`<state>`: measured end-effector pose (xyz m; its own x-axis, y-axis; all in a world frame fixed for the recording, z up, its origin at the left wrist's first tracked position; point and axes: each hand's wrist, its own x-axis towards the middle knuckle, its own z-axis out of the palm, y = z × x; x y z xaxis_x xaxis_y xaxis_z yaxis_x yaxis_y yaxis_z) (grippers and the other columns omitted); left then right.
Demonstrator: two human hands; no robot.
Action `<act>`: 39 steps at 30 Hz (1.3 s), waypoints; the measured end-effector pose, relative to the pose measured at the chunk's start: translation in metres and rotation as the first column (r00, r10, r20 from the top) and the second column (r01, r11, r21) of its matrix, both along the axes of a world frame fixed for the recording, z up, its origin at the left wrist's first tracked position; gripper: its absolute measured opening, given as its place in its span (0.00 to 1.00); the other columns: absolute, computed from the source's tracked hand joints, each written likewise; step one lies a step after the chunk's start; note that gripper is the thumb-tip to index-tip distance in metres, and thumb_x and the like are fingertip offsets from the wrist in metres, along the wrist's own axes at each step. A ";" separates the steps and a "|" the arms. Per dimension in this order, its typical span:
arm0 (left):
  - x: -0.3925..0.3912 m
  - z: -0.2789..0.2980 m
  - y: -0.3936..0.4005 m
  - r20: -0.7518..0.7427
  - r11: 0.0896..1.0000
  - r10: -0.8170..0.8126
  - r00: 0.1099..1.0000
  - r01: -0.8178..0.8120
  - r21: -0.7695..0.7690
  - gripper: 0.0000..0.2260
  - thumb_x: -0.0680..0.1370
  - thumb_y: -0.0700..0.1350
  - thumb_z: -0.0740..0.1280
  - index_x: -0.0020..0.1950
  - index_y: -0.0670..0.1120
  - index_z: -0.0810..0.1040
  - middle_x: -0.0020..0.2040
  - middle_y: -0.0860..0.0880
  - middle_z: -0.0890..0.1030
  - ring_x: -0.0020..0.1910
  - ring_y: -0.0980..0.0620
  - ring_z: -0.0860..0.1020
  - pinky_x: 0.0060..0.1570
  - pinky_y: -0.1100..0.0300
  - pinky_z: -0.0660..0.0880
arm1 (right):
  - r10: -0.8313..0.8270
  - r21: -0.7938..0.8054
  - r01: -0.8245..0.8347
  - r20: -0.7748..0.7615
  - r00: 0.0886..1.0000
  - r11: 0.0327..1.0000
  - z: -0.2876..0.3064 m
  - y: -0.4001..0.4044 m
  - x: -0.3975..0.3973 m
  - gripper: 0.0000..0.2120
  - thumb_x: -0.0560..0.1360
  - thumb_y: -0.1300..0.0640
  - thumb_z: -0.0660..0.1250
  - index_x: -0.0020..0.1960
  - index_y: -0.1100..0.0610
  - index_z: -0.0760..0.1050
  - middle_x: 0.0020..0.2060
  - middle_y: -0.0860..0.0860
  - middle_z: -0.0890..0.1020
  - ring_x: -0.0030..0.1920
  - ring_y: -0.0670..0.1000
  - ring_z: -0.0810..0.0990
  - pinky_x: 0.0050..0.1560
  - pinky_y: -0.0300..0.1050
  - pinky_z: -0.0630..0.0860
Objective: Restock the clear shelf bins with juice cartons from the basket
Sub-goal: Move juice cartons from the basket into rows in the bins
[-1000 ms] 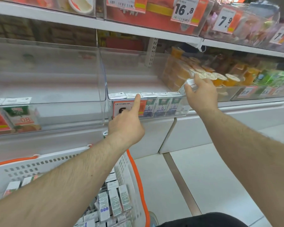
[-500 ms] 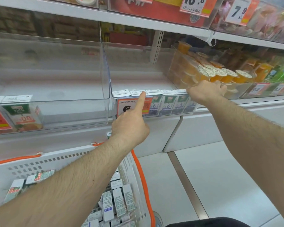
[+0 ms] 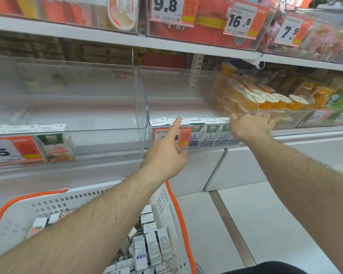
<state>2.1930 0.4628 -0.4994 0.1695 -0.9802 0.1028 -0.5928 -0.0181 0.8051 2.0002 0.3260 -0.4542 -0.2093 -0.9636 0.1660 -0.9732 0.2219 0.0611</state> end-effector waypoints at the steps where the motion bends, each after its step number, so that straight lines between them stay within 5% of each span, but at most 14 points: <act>1: 0.003 0.002 0.004 -0.063 1.000 0.009 0.998 -0.011 -0.023 0.36 0.77 0.45 0.65 0.77 0.66 0.49 0.39 0.53 0.79 0.44 0.55 0.78 0.42 0.62 0.75 | 0.027 -0.039 -0.028 -0.030 0.999 0.999 0.000 0.004 0.003 0.32 0.81 0.39 0.44 0.68 0.58 0.75 0.72 0.61 0.66 0.72 0.63 0.61 0.72 0.61 0.56; 4: 0.013 0.005 0.013 -0.212 0.998 0.043 0.976 -0.051 -0.032 0.29 0.77 0.44 0.65 0.74 0.63 0.61 0.39 0.54 0.77 0.43 0.61 0.76 0.38 0.70 0.67 | 0.218 -0.164 -0.224 -0.054 0.974 0.961 0.006 0.013 0.020 0.26 0.81 0.43 0.47 0.60 0.54 0.79 0.65 0.59 0.73 0.66 0.61 0.66 0.66 0.59 0.61; 8: 0.025 0.001 0.014 -0.080 0.994 0.106 0.991 -0.105 0.025 0.08 0.76 0.42 0.64 0.48 0.55 0.77 0.40 0.56 0.79 0.43 0.52 0.79 0.40 0.63 0.72 | 0.551 -0.106 -0.541 0.126 0.825 0.834 0.027 0.023 0.069 0.23 0.82 0.46 0.49 0.38 0.54 0.75 0.48 0.57 0.80 0.56 0.61 0.74 0.57 0.55 0.65; 11: 0.022 0.000 0.005 -0.009 0.992 0.057 0.998 -0.055 0.117 0.10 0.75 0.42 0.62 0.49 0.54 0.79 0.45 0.54 0.82 0.48 0.50 0.80 0.46 0.62 0.75 | 0.524 0.140 -0.629 0.431 0.734 0.765 0.038 0.020 0.110 0.29 0.83 0.39 0.46 0.58 0.54 0.80 0.61 0.55 0.79 0.61 0.58 0.75 0.64 0.51 0.67; 15: 0.009 0.004 -0.014 -0.008 0.991 0.040 0.999 -0.038 0.126 0.16 0.74 0.44 0.58 0.57 0.60 0.75 0.51 0.53 0.81 0.46 0.48 0.81 0.46 0.57 0.79 | 0.448 0.440 -0.609 0.420 0.789 0.660 0.037 0.000 0.146 0.34 0.82 0.35 0.41 0.71 0.56 0.72 0.73 0.55 0.69 0.65 0.57 0.71 0.66 0.52 0.65; 18: 0.003 0.006 -0.026 -0.075 0.983 0.152 0.986 -0.142 0.119 0.10 0.71 0.47 0.59 0.44 0.61 0.75 0.53 0.56 0.82 0.49 0.48 0.80 0.51 0.55 0.78 | 0.407 0.546 -0.572 0.402 0.820 0.612 0.036 -0.009 0.156 0.33 0.82 0.37 0.43 0.78 0.57 0.59 0.77 0.54 0.61 0.70 0.56 0.67 0.66 0.51 0.64; 21: 0.000 0.002 -0.031 -0.122 0.973 0.219 0.968 -0.207 0.104 0.08 0.71 0.46 0.61 0.39 0.59 0.75 0.50 0.56 0.83 0.48 0.47 0.81 0.50 0.56 0.79 | 0.406 0.589 -0.549 0.371 0.835 0.592 0.035 -0.019 0.160 0.35 0.82 0.35 0.43 0.78 0.57 0.59 0.77 0.54 0.62 0.74 0.57 0.65 0.73 0.54 0.62; 27: -0.002 -0.006 -0.028 -0.134 0.979 0.203 0.970 -0.200 0.032 0.11 0.74 0.43 0.61 0.51 0.55 0.78 0.49 0.55 0.83 0.49 0.49 0.80 0.47 0.58 0.77 | 0.393 0.596 -0.560 0.399 0.829 0.576 0.034 -0.023 0.171 0.34 0.81 0.34 0.44 0.72 0.56 0.70 0.73 0.53 0.68 0.72 0.56 0.67 0.72 0.56 0.62; 33: -0.003 -0.003 -0.030 -0.214 0.974 0.222 0.951 -0.208 0.088 0.09 0.74 0.43 0.62 0.43 0.57 0.78 0.46 0.55 0.84 0.47 0.49 0.82 0.47 0.56 0.80 | 0.386 0.646 -0.525 0.360 0.850 0.554 0.029 -0.022 0.178 0.29 0.81 0.33 0.48 0.56 0.55 0.77 0.60 0.55 0.77 0.56 0.57 0.77 0.60 0.52 0.70; 39: -0.004 -0.006 -0.028 -0.191 0.973 0.228 0.955 -0.220 0.064 0.11 0.75 0.44 0.61 0.51 0.57 0.78 0.51 0.55 0.82 0.50 0.50 0.80 0.51 0.55 0.79 | 0.332 0.668 -0.449 0.305 0.892 0.594 0.050 -0.030 0.149 0.41 0.76 0.26 0.41 0.72 0.53 0.71 0.71 0.56 0.70 0.69 0.59 0.69 0.62 0.57 0.65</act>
